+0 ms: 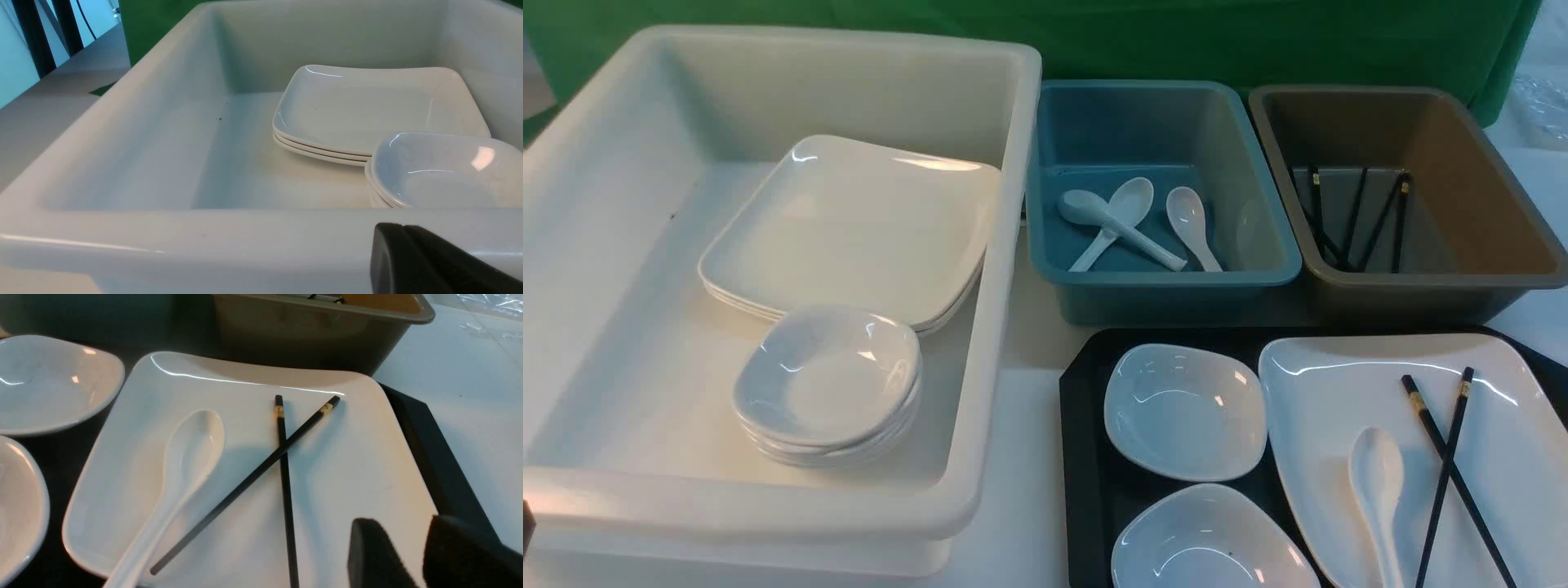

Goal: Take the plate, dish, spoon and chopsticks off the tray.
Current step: Use the right arm to put the soup spoon into the small storage box in the middle

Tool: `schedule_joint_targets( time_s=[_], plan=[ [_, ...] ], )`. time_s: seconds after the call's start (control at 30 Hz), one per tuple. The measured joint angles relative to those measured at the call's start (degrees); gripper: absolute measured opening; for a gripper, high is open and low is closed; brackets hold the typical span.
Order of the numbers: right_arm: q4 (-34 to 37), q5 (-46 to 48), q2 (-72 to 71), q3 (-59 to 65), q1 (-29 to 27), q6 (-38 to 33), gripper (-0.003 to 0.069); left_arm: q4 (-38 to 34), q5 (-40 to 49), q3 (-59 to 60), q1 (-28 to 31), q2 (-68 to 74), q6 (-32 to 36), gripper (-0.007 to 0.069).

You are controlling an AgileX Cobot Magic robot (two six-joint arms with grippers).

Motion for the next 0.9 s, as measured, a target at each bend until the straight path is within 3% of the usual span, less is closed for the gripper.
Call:
schedule_joint_targets(
  time_s=[0.63,0.77,0.9],
  plan=[
    [0.0,0.0,0.0,0.0,0.0,0.0,0.0238,0.0,0.0,0.0,0.0,0.0,0.0,0.0004],
    [0.0,0.0,0.0,0.0,0.0,0.0,0.0238,2.7,-1.4,0.0,0.0,0.0,1.4,0.0004],
    [0.0,0.0,0.0,0.0,0.0,0.0,0.0238,-3.4,-8.9,0.0,0.0,0.0,-0.2,0.0004]
  ],
)
